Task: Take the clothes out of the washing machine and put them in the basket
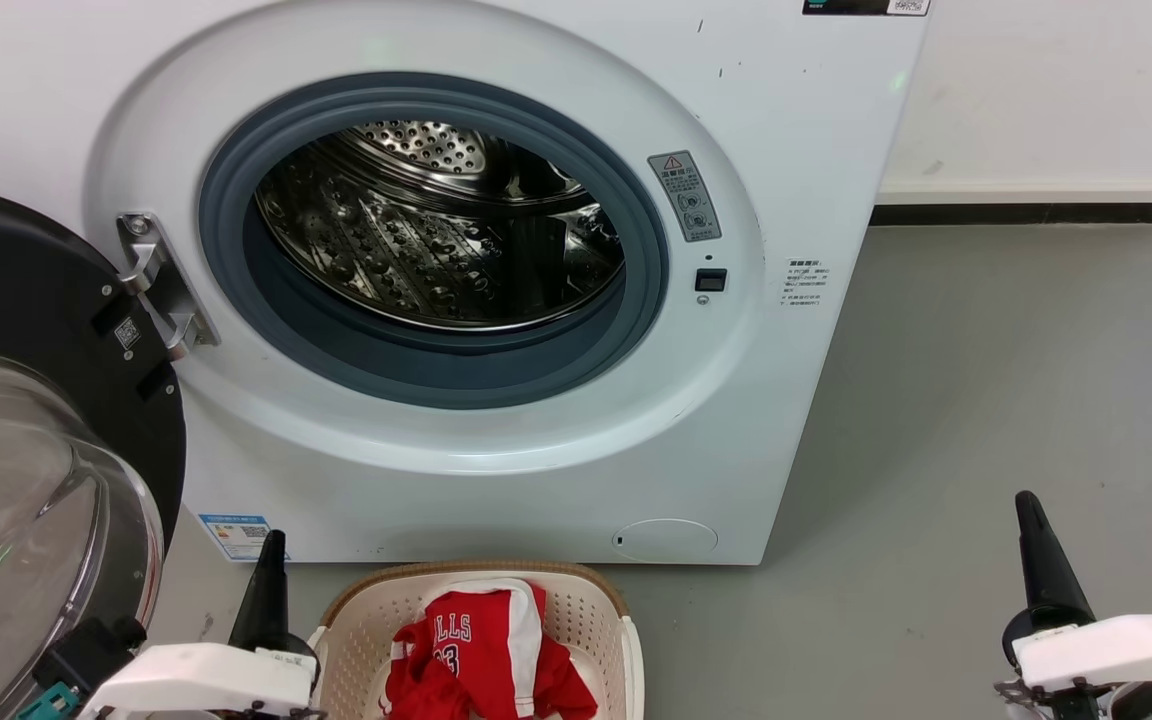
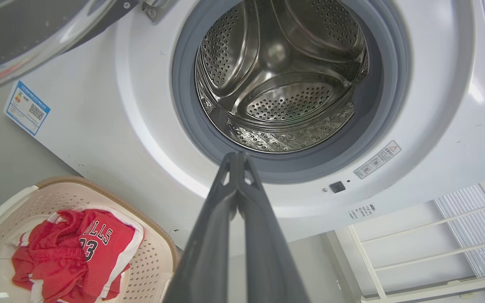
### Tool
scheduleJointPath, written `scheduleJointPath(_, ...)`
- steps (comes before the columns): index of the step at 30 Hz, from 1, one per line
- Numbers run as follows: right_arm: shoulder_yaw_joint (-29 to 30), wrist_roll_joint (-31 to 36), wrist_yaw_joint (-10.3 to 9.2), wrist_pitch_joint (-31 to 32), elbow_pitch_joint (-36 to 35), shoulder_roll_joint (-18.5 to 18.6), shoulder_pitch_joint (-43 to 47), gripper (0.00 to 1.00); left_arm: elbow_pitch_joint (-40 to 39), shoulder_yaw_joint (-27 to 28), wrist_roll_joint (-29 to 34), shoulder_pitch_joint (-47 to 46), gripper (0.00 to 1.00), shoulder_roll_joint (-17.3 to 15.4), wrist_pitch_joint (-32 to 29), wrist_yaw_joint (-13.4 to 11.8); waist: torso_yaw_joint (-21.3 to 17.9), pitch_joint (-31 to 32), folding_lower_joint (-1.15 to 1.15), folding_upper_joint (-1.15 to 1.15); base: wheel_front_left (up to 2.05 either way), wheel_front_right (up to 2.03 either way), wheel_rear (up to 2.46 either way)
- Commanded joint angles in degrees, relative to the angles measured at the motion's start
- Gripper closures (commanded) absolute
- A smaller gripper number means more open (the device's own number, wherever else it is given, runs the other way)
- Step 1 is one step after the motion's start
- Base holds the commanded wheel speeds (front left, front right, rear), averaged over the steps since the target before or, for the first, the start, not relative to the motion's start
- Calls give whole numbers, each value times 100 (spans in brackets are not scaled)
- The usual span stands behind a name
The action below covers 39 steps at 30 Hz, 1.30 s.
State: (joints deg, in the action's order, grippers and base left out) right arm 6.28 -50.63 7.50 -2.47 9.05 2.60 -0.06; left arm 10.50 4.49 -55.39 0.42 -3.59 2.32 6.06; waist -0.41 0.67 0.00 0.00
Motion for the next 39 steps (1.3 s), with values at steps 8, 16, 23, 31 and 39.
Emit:
scheduleJointPath(8, 9, -769, 0, 162, 59, 28, -225, 100, 21, 60, -678, -247, 100, -6, -164, 55, 5, -11, 0, 0, 0, 0, 0)
scheduleJointPath(16, 12, -1393, 0, 303, 135, 31, -308, 100, 84, 87, -1225, -333, 100, 9, -294, 67, 11, -22, 0, 0, 0, 0, 0)
scheduleJointPath(23, 14, -1843, 0, 400, 197, 33, -369, 100, 129, 107, -1628, -389, 100, 19, -394, 86, 15, -30, 0, 0, 0, 0, 0)
scheduleJointPath(31, 16, -2325, 0, 505, 263, 35, -435, 100, 175, 130, -2057, -462, 100, 31, -500, 106, 19, -40, 0, 0, 0, 0, 0)
scheduleJointPath(39, 18, -2781, 0, 602, 322, 37, -495, 100, 224, 152, -2457, -513, 100, 43, -598, 114, 24, -49, 0, 0, 0, 0, 0)
